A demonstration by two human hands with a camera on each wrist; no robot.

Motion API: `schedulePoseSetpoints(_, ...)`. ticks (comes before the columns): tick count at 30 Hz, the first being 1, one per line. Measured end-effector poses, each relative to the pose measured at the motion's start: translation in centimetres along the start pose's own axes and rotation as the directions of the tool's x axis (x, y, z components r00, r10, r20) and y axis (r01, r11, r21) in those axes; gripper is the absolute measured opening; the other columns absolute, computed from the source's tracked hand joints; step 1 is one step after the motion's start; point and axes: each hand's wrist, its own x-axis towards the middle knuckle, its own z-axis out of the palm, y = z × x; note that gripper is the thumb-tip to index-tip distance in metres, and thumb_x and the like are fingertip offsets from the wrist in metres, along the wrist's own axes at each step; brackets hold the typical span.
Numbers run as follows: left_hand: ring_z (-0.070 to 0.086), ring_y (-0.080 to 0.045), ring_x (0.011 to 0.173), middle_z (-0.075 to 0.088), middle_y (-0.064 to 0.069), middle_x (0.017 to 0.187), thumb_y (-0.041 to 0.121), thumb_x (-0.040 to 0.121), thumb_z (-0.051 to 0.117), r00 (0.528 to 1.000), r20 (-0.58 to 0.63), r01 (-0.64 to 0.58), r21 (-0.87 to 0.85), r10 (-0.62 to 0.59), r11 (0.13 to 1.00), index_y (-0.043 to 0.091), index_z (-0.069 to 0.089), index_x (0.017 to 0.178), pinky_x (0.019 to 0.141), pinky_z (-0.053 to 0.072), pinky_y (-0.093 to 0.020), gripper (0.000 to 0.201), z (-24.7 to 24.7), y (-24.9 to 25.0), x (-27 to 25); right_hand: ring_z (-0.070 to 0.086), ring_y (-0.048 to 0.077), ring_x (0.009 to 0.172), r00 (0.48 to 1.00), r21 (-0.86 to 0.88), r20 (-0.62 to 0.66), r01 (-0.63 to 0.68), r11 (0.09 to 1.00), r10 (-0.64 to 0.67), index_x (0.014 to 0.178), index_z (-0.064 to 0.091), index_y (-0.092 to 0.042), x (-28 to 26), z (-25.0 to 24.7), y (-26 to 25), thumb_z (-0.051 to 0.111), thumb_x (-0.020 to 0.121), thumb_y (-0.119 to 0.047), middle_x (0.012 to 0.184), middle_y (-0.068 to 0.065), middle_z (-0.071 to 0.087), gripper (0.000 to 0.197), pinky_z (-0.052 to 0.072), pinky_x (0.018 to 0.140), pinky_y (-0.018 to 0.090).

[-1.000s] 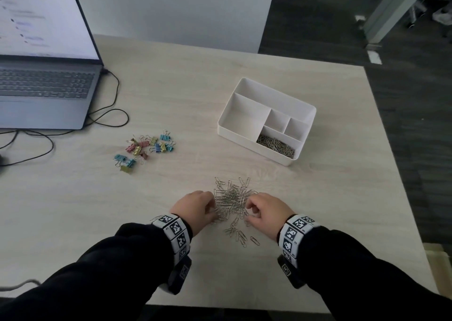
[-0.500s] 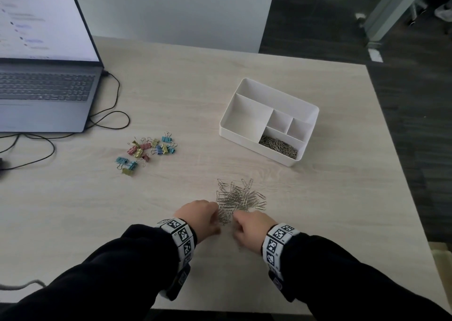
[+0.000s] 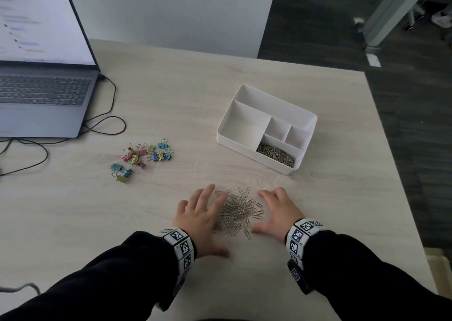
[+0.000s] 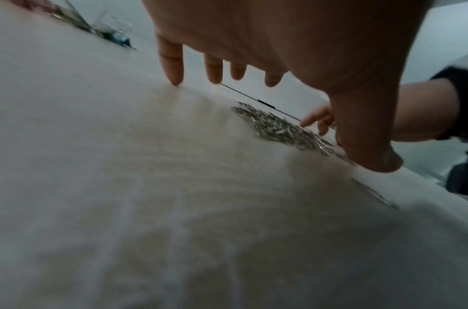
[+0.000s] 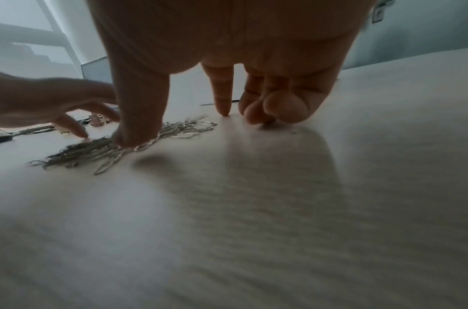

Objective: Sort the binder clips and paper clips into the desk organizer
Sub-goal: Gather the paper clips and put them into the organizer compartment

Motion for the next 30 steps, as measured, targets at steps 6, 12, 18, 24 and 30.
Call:
schedulePoseSetpoints(6, -0.02, -0.025, 0.146, -0.031, 0.002, 0.156, 0.087, 0.042, 0.061, 1.0, 0.001, -0.015, 0.025, 0.015, 1.0, 0.04, -0.025, 0.143, 0.115, 0.003, -0.056, 0.141, 1.8, 2.1, 1.1, 0.046, 0.02, 0.12, 0.999, -0.008, 0.008, 0.04, 0.999, -0.04, 0.147, 0.024, -0.029, 0.6, 0.8, -0.2, 0.08, 0.056, -0.061, 0.131, 0.0, 0.032, 0.112, 0.038, 0.107, 0.03)
schedulePoseSetpoints(12, 0.014, -0.022, 0.144, 0.006, 0.006, 0.159, 0.085, 0.053, 0.057, 0.996, -0.076, 0.035, -0.055, -0.039, 0.998, 0.034, -0.006, 0.149, 0.112, 0.025, -0.046, 0.125, -0.9, 0.4, 3.2, 0.049, 0.02, 0.118, 0.998, -0.029, 0.026, 0.059, 0.998, -0.058, 0.147, 0.023, -0.031, 0.6, 0.5, -0.3, 0.077, 0.056, -0.066, 0.131, -0.002, 0.032, 0.112, 0.041, 0.104, 0.031)
schedulePoseSetpoints(18, 0.036, -0.022, 0.126, 0.028, 0.005, 0.137, 0.086, 0.037, 0.064, 0.999, 0.031, 0.038, -0.038, -0.037, 0.999, 0.032, 0.0, 0.148, 0.103, 0.043, -0.041, 0.139, -1.9, -2.3, 1.9, 0.049, 0.022, 0.115, 0.99, -0.092, 0.105, 0.101, 0.991, -0.091, 0.149, 0.008, -0.028, 0.3, 0.7, -1.0, 0.077, 0.056, -0.067, 0.133, 0.002, 0.029, 0.122, 0.044, 0.101, 0.034)
schedulePoseSetpoints(24, 0.045, -0.021, 0.116, 0.033, 0.003, 0.129, 0.069, 0.046, 0.079, 0.997, 0.066, 0.051, -0.097, -0.044, 0.994, 0.029, 0.013, 0.143, 0.093, 0.051, -0.04, 0.124, -1.7, -1.5, 2.2, 0.053, 0.025, 0.111, 0.983, -0.103, 0.097, 0.167, 0.981, -0.157, 0.147, 0.015, -0.026, 1.9, 0.8, -2.7, 0.078, 0.06, -0.06, 0.131, 0.003, 0.028, 0.112, 0.047, 0.098, 0.037)
schedulePoseSetpoints(30, 0.053, -0.025, 0.112, 0.036, -0.002, 0.129, 0.055, 0.062, 0.079, 0.997, 0.075, 0.035, -0.18, -0.022, 0.983, 0.026, 0.025, 0.145, 0.097, 0.048, -0.037, 0.103, -1.8, -0.2, 3.2, 0.057, 0.027, 0.099, 0.956, -0.093, 0.111, 0.281, 0.955, -0.27, 0.141, 0.031, -0.028, 2.4, 1.6, -3.7, 0.071, 0.073, -0.047, 0.124, 0.004, 0.034, 0.081, 0.051, 0.088, 0.041)
